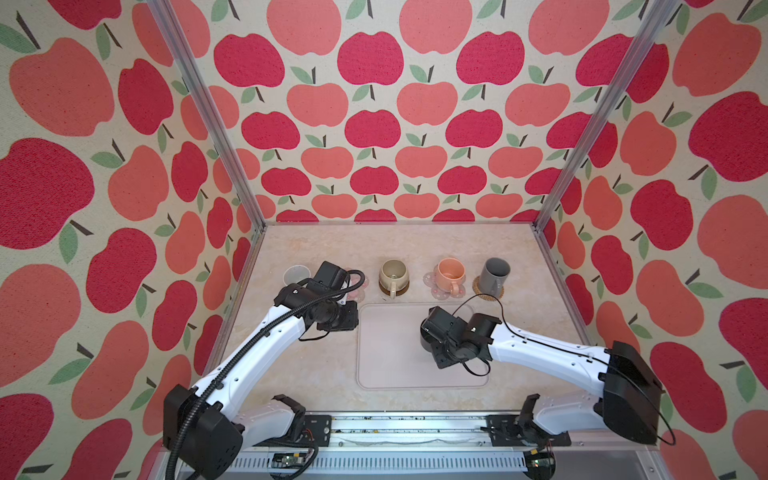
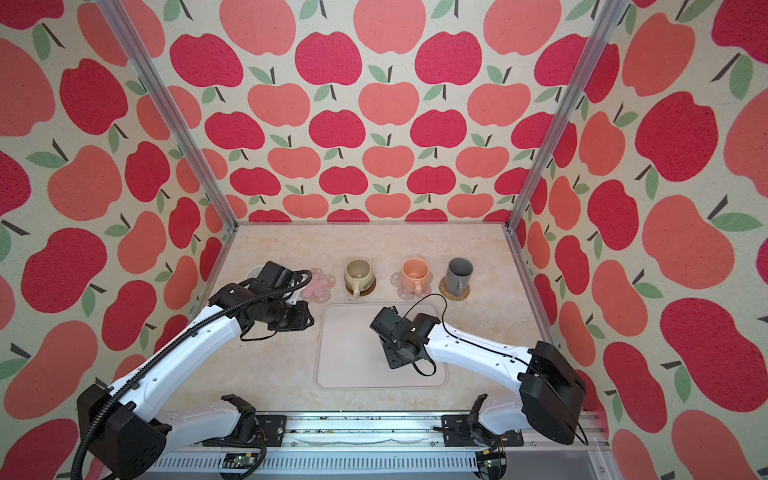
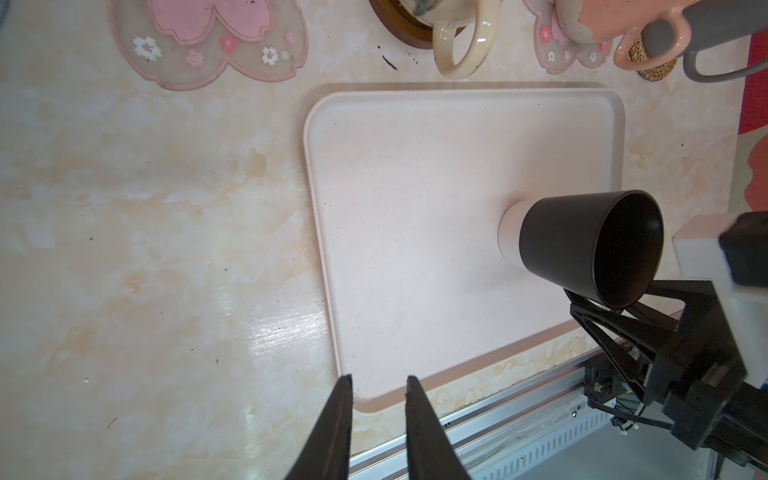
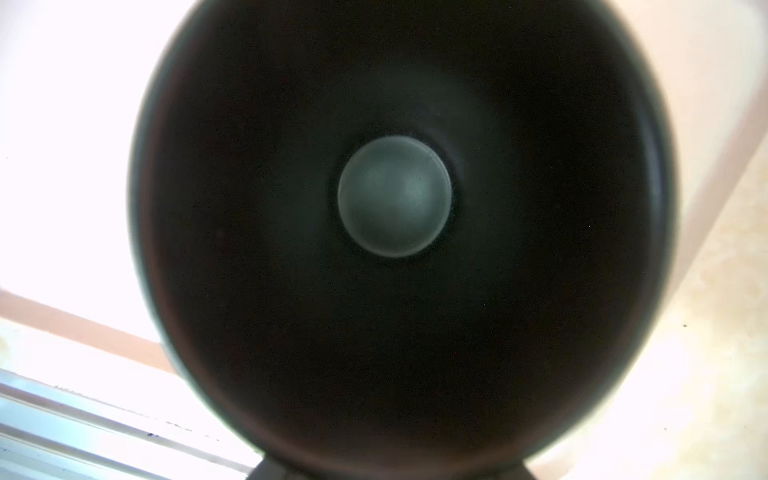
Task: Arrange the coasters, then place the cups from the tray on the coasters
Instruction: 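Close the right gripper inside the black mug's rim and lift it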
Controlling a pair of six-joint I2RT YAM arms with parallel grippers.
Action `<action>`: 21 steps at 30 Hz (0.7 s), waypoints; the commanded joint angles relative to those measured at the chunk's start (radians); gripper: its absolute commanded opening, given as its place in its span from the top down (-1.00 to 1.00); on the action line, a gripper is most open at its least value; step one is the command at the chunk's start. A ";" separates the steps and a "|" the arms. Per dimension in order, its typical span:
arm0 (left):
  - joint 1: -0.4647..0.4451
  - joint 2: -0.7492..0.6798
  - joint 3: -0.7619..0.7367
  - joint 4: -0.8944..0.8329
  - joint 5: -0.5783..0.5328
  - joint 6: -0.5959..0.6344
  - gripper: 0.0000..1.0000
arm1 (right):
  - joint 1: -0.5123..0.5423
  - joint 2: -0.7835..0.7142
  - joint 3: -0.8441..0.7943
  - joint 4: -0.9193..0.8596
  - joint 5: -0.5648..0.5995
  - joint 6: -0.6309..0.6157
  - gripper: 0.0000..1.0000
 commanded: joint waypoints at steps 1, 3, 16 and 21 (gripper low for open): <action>-0.005 0.008 0.030 -0.024 0.003 -0.020 0.50 | -0.005 0.015 -0.026 0.020 -0.011 0.005 0.09; -0.007 0.008 0.030 -0.025 0.003 -0.022 0.50 | -0.006 0.031 -0.032 0.038 -0.015 0.004 0.08; -0.010 -0.008 0.039 -0.047 -0.019 -0.023 0.50 | -0.006 0.082 -0.024 0.061 0.030 0.013 0.67; -0.009 0.004 0.046 -0.045 -0.012 -0.022 0.50 | -0.006 0.026 -0.040 0.059 0.066 0.009 0.85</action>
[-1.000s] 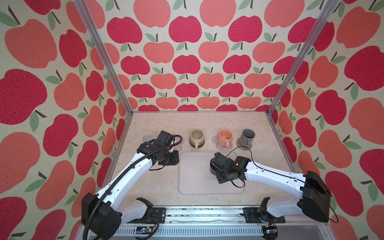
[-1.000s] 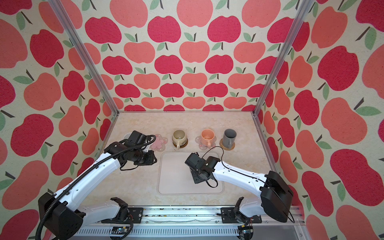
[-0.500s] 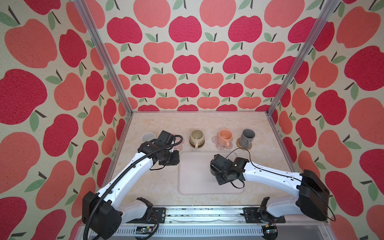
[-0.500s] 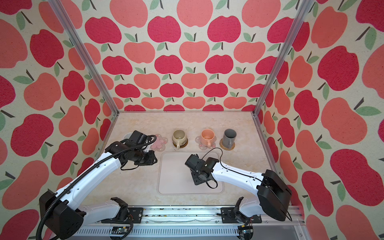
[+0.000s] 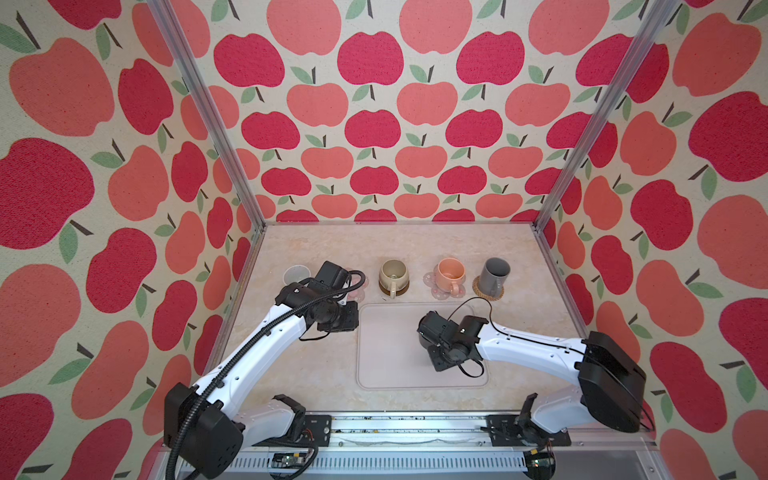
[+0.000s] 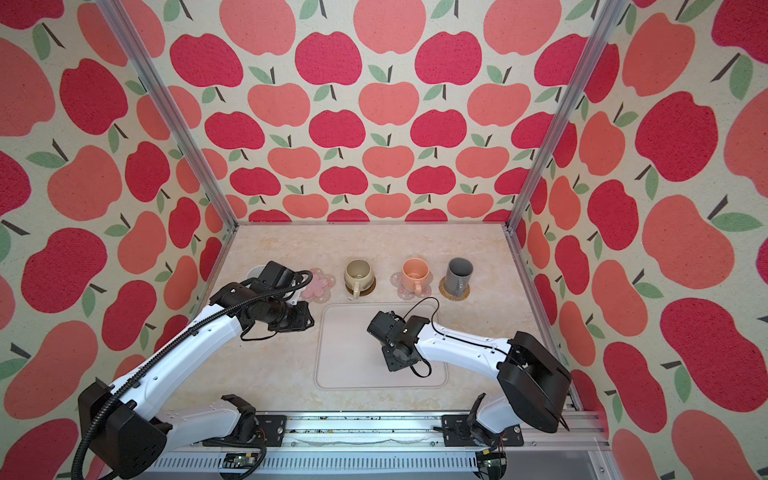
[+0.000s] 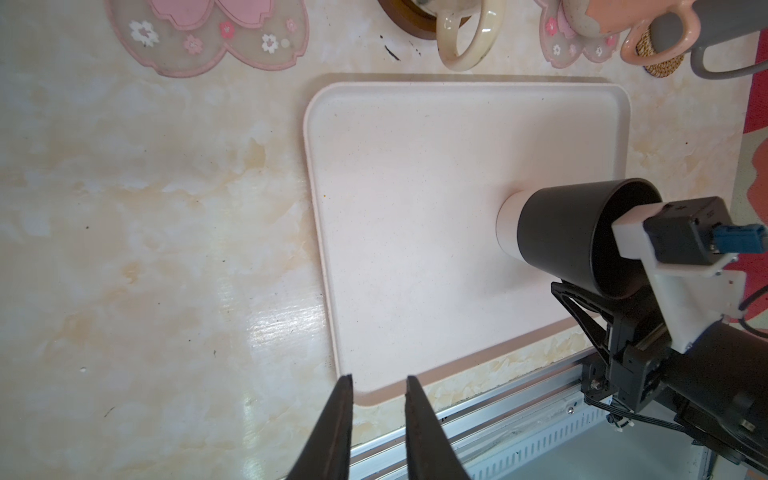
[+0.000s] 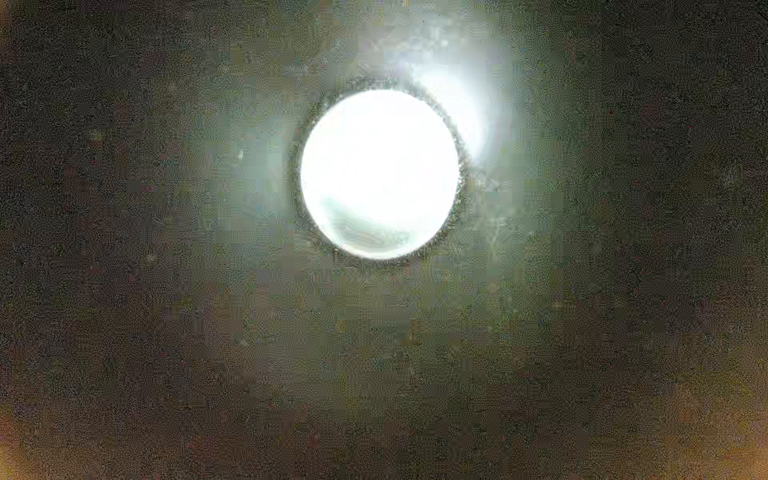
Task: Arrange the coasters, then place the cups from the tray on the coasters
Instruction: 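Close the right gripper inside the black mug's rim and lift it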
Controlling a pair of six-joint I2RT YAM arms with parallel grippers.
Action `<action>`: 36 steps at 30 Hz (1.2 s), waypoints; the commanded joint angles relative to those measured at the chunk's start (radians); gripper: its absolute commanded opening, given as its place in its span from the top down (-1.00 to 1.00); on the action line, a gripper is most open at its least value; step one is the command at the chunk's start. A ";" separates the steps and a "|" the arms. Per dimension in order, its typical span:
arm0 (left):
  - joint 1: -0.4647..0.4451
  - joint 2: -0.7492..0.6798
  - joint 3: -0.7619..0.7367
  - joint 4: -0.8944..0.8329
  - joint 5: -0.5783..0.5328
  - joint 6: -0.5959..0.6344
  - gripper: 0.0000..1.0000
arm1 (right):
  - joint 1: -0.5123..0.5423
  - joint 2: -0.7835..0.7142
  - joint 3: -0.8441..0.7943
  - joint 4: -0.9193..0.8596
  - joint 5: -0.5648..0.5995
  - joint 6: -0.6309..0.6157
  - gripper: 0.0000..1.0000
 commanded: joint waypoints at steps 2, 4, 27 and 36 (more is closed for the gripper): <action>-0.005 0.002 0.037 -0.027 -0.011 -0.005 0.50 | -0.005 -0.076 -0.020 0.006 0.054 0.003 0.85; -0.006 0.004 0.040 -0.028 -0.011 -0.005 0.50 | -0.006 -0.096 -0.025 0.006 0.063 0.000 0.64; -0.019 0.022 0.056 -0.038 -0.022 -0.007 0.51 | -0.011 -0.072 -0.023 0.055 0.058 -0.028 0.80; -0.019 0.008 0.046 -0.036 -0.031 -0.010 0.51 | -0.006 -0.166 -0.060 0.090 0.081 -0.072 1.00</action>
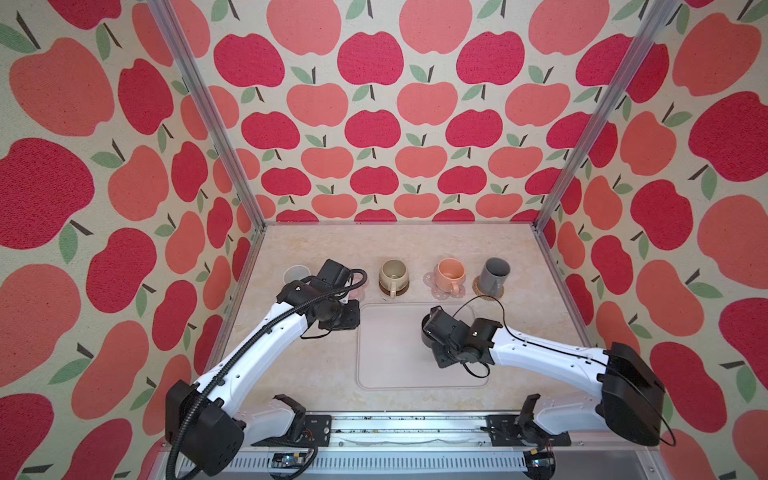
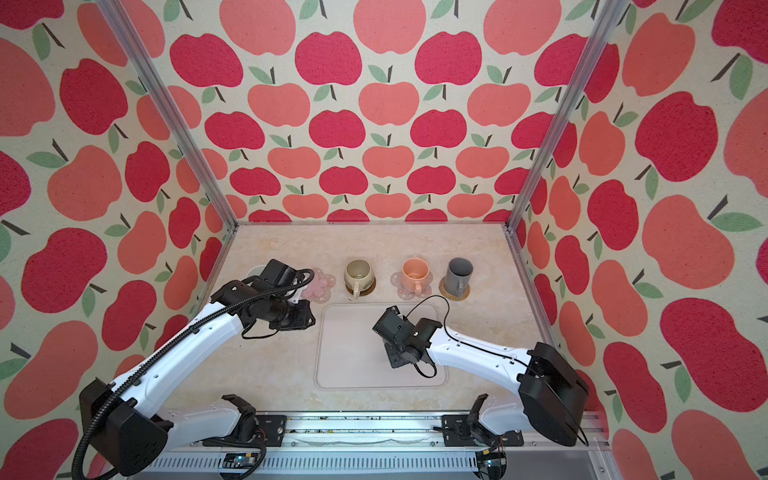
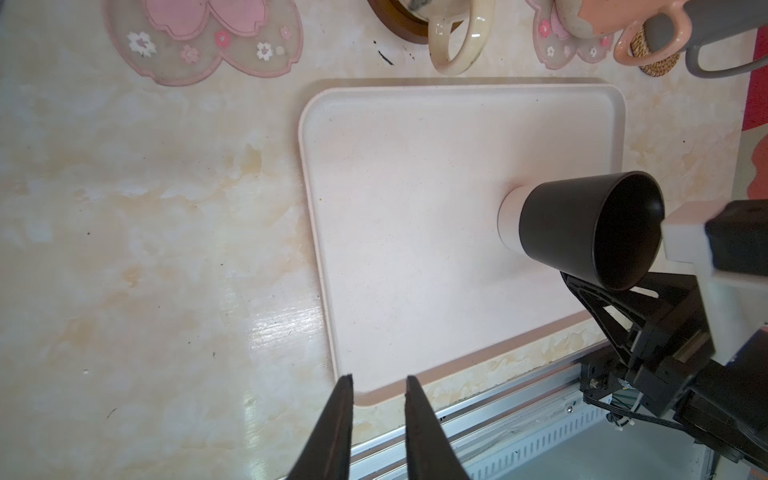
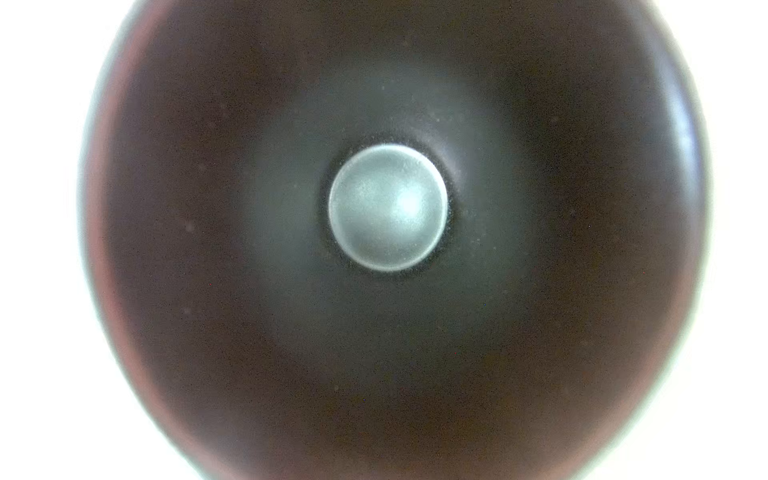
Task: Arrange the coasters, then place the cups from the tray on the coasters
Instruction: 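Close the right gripper inside the black mug's rim and lift it, then carry the black mug with the right gripper toward the pink flower coaster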
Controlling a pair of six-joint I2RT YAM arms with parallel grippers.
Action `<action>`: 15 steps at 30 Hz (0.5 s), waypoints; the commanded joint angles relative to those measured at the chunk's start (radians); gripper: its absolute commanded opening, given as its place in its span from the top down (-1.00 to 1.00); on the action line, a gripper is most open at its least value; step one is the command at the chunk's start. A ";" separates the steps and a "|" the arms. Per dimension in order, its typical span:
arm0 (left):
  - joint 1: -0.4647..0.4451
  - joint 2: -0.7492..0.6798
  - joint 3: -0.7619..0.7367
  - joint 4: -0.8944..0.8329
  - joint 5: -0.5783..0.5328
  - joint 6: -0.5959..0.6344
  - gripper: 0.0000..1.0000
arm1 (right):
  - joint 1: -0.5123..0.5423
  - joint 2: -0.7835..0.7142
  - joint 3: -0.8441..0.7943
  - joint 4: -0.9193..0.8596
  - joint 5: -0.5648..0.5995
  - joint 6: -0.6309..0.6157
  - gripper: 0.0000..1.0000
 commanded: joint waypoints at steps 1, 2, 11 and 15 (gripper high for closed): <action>-0.005 -0.008 0.021 -0.026 -0.020 -0.009 0.51 | 0.002 -0.067 -0.011 0.045 0.037 -0.041 1.00; -0.006 -0.010 0.018 -0.027 -0.021 -0.010 0.51 | 0.002 -0.080 -0.016 0.056 0.036 -0.050 1.00; -0.003 -0.036 0.008 -0.037 -0.042 -0.006 0.51 | 0.021 -0.082 0.016 0.101 0.018 -0.134 1.00; 0.004 -0.054 -0.008 -0.034 -0.043 -0.007 0.51 | 0.038 -0.061 0.042 0.117 0.013 -0.161 1.00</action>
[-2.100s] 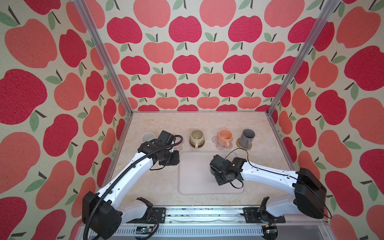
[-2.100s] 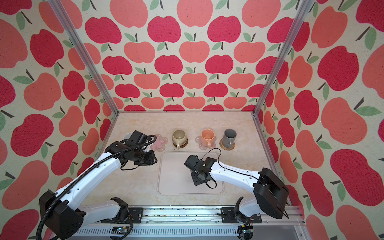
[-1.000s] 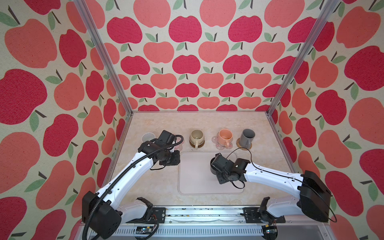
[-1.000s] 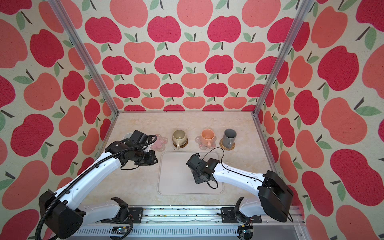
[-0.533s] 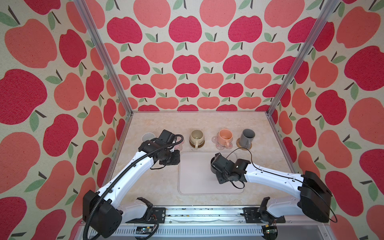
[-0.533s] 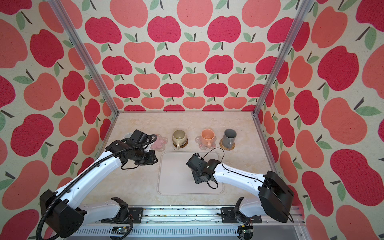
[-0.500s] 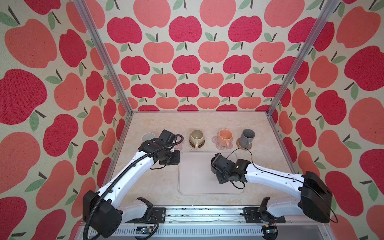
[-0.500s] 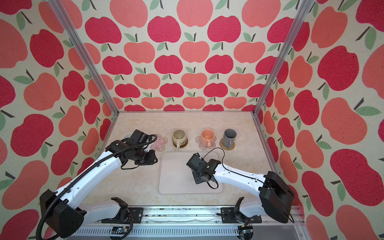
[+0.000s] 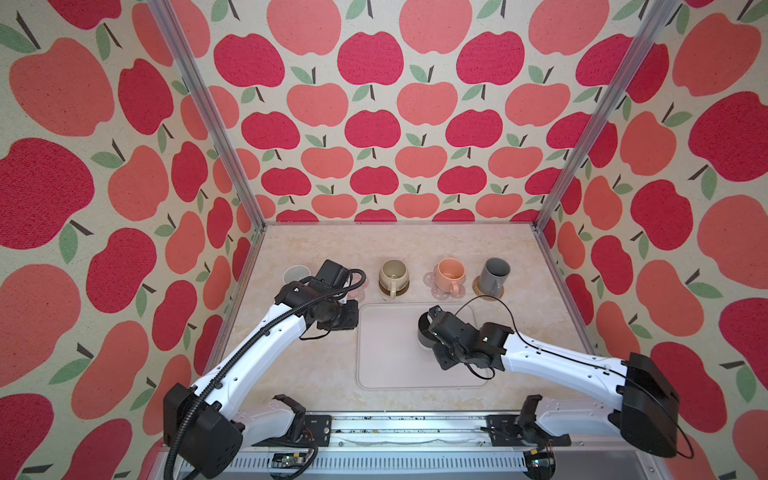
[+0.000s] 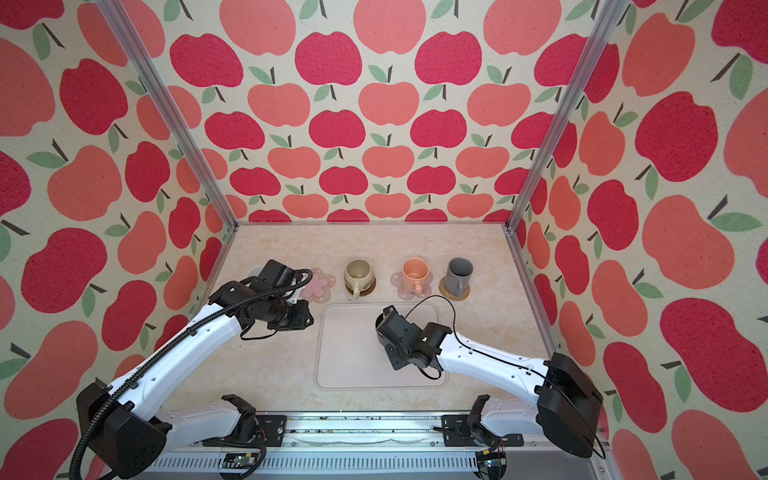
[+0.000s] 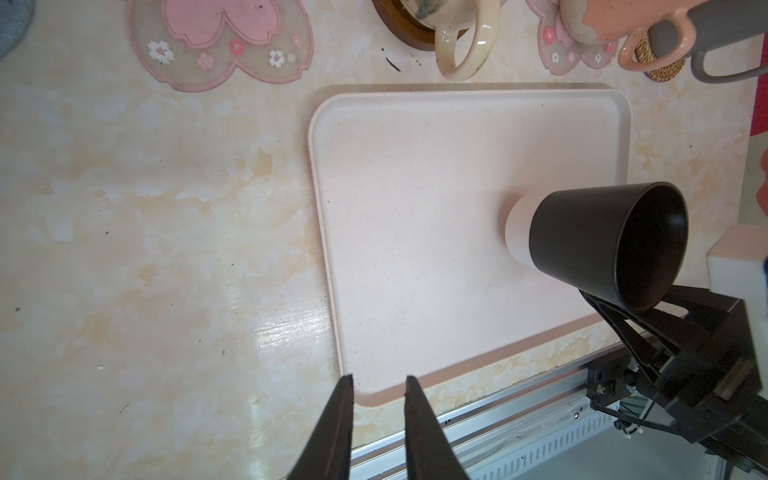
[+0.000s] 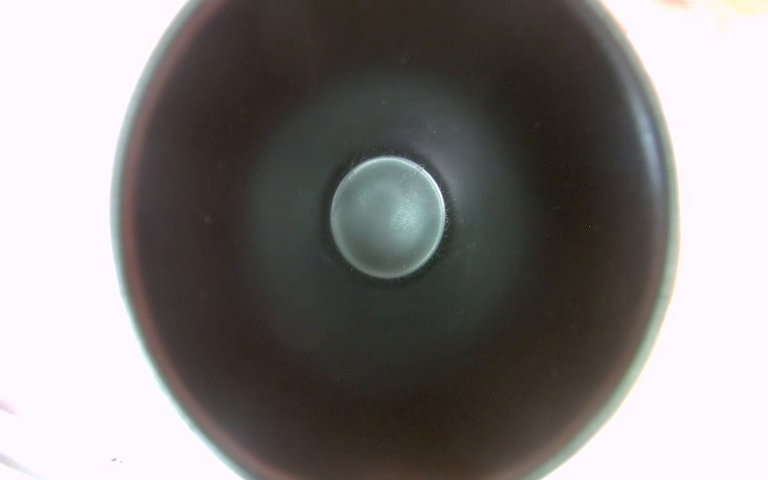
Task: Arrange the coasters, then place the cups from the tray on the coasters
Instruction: 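Carry the black mug with the right gripper toward the pink flower coaster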
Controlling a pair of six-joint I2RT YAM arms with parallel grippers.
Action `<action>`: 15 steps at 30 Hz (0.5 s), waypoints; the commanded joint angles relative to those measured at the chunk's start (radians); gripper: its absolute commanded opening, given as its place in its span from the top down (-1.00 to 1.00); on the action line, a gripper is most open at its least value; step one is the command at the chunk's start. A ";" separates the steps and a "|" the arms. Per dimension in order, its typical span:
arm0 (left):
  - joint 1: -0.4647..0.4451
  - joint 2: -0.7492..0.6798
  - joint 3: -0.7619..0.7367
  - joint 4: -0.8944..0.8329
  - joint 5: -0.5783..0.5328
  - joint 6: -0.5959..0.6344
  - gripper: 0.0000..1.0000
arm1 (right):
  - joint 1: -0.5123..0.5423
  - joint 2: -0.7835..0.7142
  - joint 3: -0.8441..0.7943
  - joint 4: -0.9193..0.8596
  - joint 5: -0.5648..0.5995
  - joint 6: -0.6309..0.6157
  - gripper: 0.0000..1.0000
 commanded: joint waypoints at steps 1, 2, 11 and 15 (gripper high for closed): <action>0.007 -0.030 -0.010 -0.029 -0.020 -0.008 0.51 | 0.016 0.007 0.062 0.074 0.012 -0.050 1.00; 0.008 -0.033 -0.012 -0.028 -0.020 -0.008 0.51 | 0.018 0.012 0.069 0.079 0.010 -0.053 1.00; 0.053 -0.060 -0.020 -0.040 -0.032 0.004 0.52 | 0.062 0.093 0.166 0.100 0.020 -0.067 1.00; 0.095 -0.074 -0.028 -0.035 -0.028 0.016 0.51 | 0.064 0.138 0.218 0.105 0.009 -0.070 1.00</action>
